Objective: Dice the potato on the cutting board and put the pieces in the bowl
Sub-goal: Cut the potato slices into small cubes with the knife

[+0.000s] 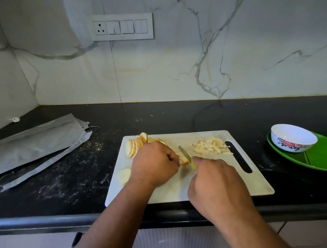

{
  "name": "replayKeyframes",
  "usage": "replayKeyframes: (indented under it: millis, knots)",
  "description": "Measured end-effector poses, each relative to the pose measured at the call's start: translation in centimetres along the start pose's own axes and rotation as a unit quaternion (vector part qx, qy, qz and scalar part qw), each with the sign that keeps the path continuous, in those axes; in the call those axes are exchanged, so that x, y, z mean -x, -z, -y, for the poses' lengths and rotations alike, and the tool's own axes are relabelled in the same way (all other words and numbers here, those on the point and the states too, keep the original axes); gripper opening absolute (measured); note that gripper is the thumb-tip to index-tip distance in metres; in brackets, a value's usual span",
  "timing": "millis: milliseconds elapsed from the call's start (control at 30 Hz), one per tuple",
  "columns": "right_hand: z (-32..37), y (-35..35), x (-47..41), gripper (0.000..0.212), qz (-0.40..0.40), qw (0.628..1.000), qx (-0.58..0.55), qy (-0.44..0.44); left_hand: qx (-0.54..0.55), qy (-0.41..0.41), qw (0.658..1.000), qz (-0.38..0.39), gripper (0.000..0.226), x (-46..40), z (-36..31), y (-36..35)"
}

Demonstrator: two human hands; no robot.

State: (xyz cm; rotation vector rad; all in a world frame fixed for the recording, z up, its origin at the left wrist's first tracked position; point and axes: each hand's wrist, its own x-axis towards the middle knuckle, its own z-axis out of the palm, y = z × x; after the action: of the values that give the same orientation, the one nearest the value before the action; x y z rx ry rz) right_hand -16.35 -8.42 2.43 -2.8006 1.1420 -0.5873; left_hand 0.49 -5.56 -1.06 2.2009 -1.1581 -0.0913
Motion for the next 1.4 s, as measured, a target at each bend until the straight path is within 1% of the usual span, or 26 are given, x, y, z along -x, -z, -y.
replayKeyframes:
  millis: [167, 300, 367, 467, 533, 633, 767, 900, 967, 1067, 1267, 1400]
  knots:
    - [-0.7, 0.5, 2.9, 0.056, 0.054, 0.998, -0.013, 0.012, 0.0, -0.003, 1.0, 0.005, 0.007, -0.2, 0.2, 0.1]
    - [-1.2, 2.5, 5.0, 0.058, 0.098, 0.995, -0.021, 0.01, 0.005, -0.001, 1.0, 0.007, 0.009, -0.4, 0.3, 0.1]
    - [-1.1, 2.7, 4.8, 0.057, 0.078, 0.997, -0.015, 0.015, 0.01, 0.005, 1.0, -0.002, 0.009, -0.3, 0.2, 0.2]
    - [-0.3, 1.9, 3.0, 0.056, 0.01, 1.0, 0.02, 0.018, -0.006, 0.0, 1.0, -0.008, 0.009, 0.0, 0.1, 0.3]
    - [0.2, 0.8, 1.3, 0.051, -0.008, 1.0, 0.024, 0.011, -0.016, -0.005, 1.0, -0.006, 0.009, 0.1, 0.0, 0.4]
    - [1.0, -0.1, 0.5, 0.044, 0.002, 1.0, -0.004, 0.007, -0.013, -0.007, 1.0, -0.005, 0.01, 0.2, -0.1, 0.5]
    - [0.4, -0.4, 3.1, 0.053, 0.026, 0.999, -0.013, 0.018, -0.008, -0.006, 1.0, -0.003, 0.008, -0.1, 0.2, 0.4]
    - [-0.2, 1.9, 6.0, 0.057, 0.038, 0.999, -0.016, 0.009, -0.007, -0.005, 1.0, -0.003, 0.007, -0.2, 0.2, 0.5]
    - [-0.2, 3.1, 6.7, 0.054, 0.013, 1.0, -0.009, 0.013, 0.002, -0.003, 1.0, -0.001, 0.007, -0.1, 0.2, 0.6]
    - [-0.2, 3.3, 5.6, 0.048, -0.059, 0.998, 0.001, 0.018, 0.007, -0.007, 1.0, -0.009, 0.006, -0.1, 0.1, 0.7]
    - [1.1, 0.4, 0.7, 0.03, -0.031, 0.999, -0.033, -0.01, 0.012, -0.007, 1.0, -0.023, 0.009, 0.1, 0.3, 0.3]
    - [0.8, -0.5, 2.2, 0.031, -0.028, 0.998, -0.055, 0.008, 0.009, -0.005, 1.0, -0.02, 0.01, 0.0, 0.3, 0.4]
